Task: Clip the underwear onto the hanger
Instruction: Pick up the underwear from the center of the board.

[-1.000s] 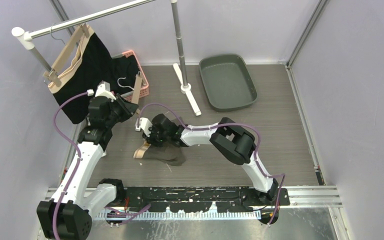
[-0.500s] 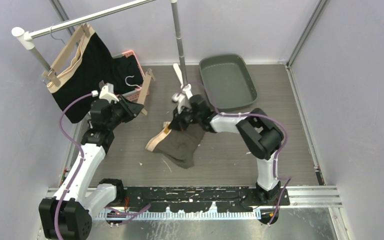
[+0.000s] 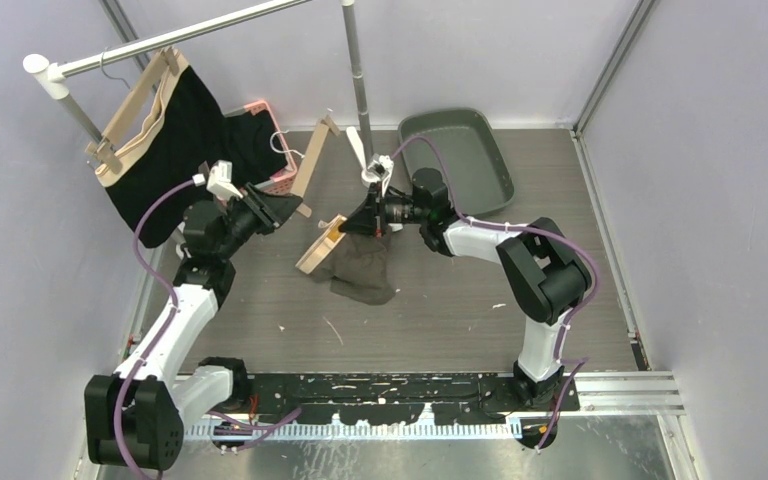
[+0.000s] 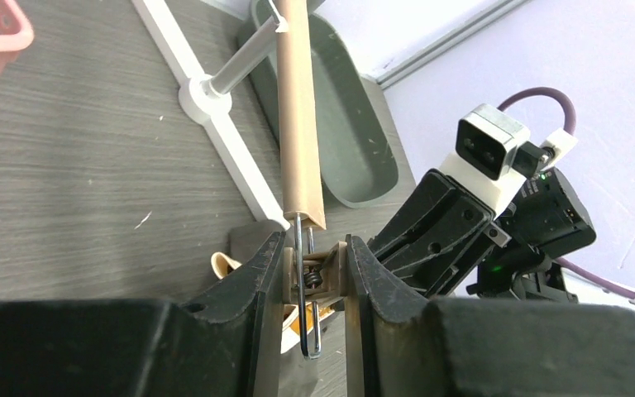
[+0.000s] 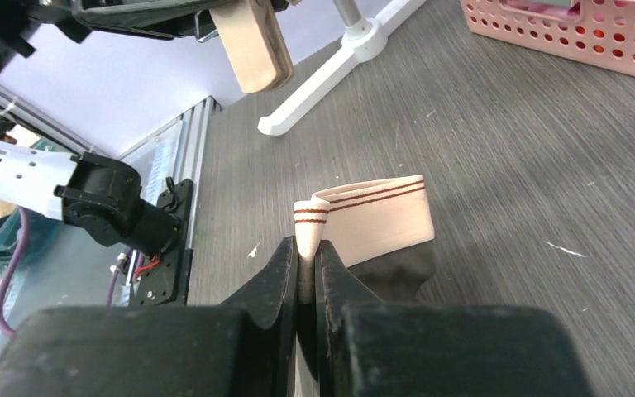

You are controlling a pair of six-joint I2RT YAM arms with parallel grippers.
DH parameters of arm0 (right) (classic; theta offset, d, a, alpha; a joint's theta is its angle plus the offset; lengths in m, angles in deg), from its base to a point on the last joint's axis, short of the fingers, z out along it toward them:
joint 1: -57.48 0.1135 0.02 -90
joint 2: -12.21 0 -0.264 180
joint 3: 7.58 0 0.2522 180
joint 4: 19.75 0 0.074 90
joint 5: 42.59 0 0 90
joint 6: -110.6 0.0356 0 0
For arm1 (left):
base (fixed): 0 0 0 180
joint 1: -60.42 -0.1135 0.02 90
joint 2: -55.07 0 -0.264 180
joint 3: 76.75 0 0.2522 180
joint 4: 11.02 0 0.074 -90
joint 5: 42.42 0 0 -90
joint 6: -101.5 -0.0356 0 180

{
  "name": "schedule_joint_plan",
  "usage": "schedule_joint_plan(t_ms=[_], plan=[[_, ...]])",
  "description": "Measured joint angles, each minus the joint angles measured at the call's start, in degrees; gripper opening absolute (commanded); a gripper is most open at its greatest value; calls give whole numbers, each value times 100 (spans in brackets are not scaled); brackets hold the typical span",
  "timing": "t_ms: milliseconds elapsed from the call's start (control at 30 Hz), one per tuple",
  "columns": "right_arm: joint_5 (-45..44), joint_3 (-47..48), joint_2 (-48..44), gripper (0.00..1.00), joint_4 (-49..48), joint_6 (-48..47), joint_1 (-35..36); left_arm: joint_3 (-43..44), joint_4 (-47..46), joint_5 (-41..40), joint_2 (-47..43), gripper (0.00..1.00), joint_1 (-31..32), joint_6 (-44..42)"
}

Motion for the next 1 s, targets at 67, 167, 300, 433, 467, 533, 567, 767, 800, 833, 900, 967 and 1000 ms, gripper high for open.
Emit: schedule_joint_plan(t_ms=[67,167,300,433,467,533,567,767,800,833,900,967,1000], plan=[[118,0,-2,1,-149,140,-37,-50,-221,72,31,0,7,33],[247,0,-26,1,-275,271,-101,-157,-566,164,68,0,13,111],[350,0,-179,1,-304,376,-188,-310,-981,267,120,0,26,208],[437,0,-407,1,-334,437,-304,-431,-1427,402,229,0,50,339],[457,0,-455,1,-348,461,-334,-455,-1602,452,284,0,57,380],[492,11,-533,1,-363,505,-378,-487,-1864,507,372,0,72,472],[509,24,-551,1,-365,520,-420,-503,-2013,544,417,0,76,503],[603,98,-634,1,-361,627,-566,-592,-3016,765,796,0,87,817],[612,125,-640,1,-358,647,-590,-599,-3226,800,885,0,90,903],[623,151,-651,1,-358,667,-612,-610,-3436,839,981,0,90,962],[638,173,-697,1,-345,691,-649,-634,-3888,907,1196,3,90,1130],[651,192,-765,1,-291,688,-662,-649,-4321,955,1425,7,92,1351],[651,199,-802,1,-260,684,-669,-649,-4503,975,1539,7,92,1429]])
